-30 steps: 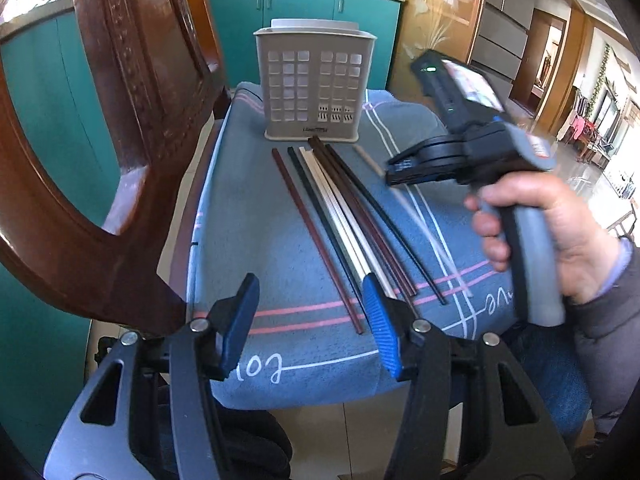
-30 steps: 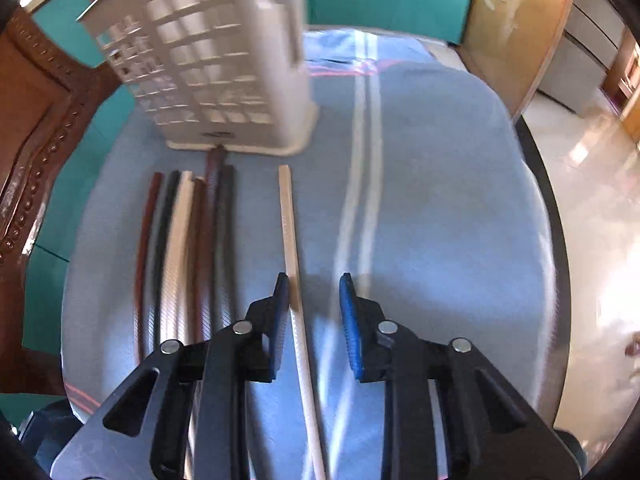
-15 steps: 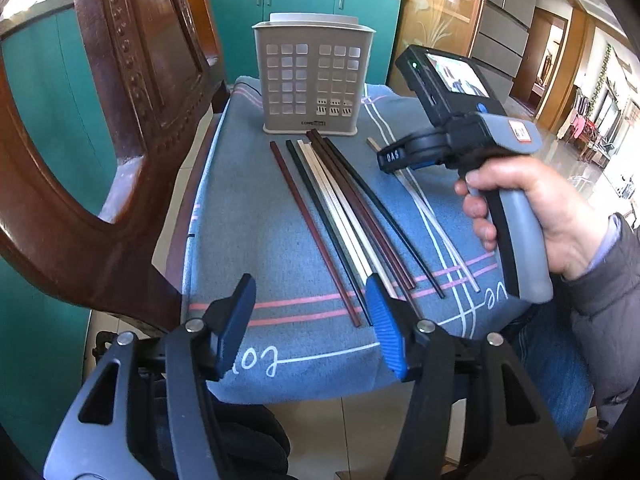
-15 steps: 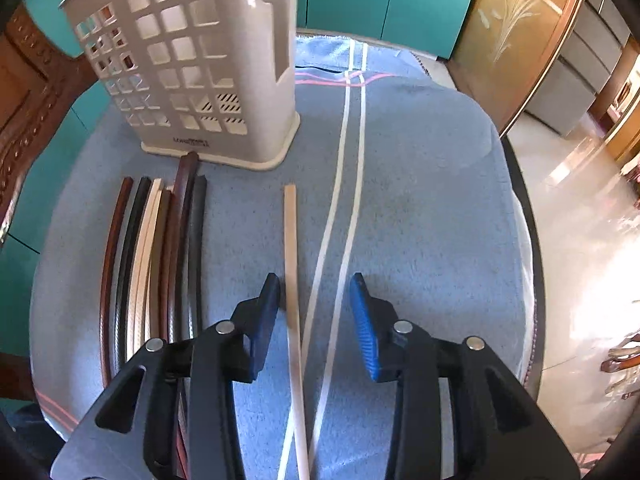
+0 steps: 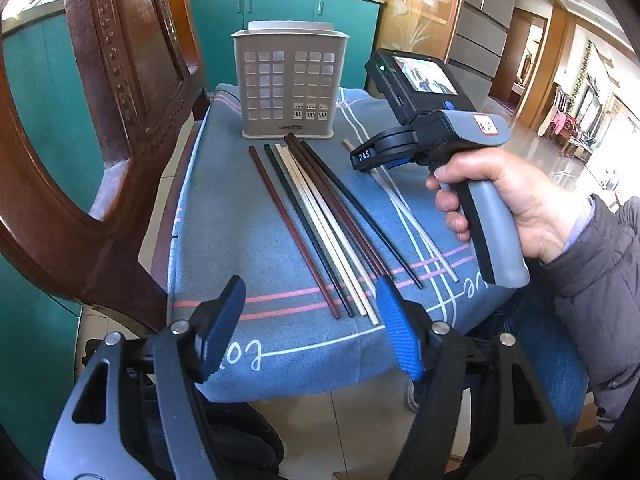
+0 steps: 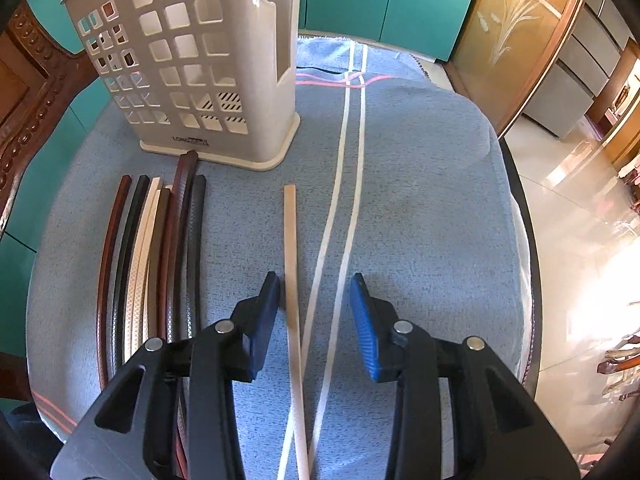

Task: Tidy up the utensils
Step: 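Lift the right gripper and move it over the lone light wooden chopstick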

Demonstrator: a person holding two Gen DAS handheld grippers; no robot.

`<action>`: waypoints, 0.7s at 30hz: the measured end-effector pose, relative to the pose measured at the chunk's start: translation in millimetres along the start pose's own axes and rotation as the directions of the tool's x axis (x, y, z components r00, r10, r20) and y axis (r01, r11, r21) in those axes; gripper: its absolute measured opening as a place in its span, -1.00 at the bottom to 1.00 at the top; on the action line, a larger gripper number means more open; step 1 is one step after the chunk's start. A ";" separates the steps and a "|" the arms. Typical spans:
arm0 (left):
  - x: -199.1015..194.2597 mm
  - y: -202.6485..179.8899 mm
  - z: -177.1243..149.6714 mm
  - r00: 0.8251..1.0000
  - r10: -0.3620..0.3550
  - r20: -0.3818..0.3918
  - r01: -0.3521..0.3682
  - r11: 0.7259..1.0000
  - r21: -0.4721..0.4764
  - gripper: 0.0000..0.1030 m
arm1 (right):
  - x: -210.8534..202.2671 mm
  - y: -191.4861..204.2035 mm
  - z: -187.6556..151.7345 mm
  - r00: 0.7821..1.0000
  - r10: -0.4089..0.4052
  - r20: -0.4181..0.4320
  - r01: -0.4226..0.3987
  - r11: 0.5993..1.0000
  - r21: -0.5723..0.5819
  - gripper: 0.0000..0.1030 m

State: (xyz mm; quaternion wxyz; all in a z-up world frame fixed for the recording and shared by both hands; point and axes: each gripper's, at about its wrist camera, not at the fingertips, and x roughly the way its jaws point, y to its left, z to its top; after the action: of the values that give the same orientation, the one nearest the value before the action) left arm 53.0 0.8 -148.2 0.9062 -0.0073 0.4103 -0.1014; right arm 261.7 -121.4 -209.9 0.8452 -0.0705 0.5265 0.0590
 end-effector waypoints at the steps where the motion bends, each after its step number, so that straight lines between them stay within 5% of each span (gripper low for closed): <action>1: -0.7 0.2 -1.0 1.000 -0.005 0.001 0.005 1.000 0.003 0.32 | 1.4 -0.6 1.9 1.000 -0.001 -0.002 0.001 1.000 0.003 -0.28; 5: -4.0 0.0 -4.3 0.999 -0.036 0.011 0.036 0.999 0.021 0.32 | 5.0 0.2 7.4 1.000 -0.010 -0.013 0.010 0.999 0.033 -0.30; 9: -1.0 -0.1 -2.0 0.997 -0.068 0.024 0.067 0.997 0.039 0.32 | 4.2 -1.5 11.5 0.999 -0.021 -0.047 0.026 0.994 0.105 -0.54; 14: 3.5 0.9 2.2 0.997 -0.060 0.039 0.057 0.996 0.066 0.32 | 2.9 -2.8 13.0 0.996 -0.080 -0.045 0.083 0.994 0.074 -0.62; 21: 23.0 7.4 11.7 1.000 -0.024 0.004 0.024 0.998 0.063 0.32 | 2.9 -17.4 8.7 1.000 0.006 -0.021 -0.005 0.999 0.049 -0.59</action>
State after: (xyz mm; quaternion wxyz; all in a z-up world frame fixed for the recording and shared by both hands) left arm 77.9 2.9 -158.2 0.9058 0.0159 0.4045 -0.1253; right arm 273.6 -136.9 -207.7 0.8409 -0.0490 0.5369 0.0474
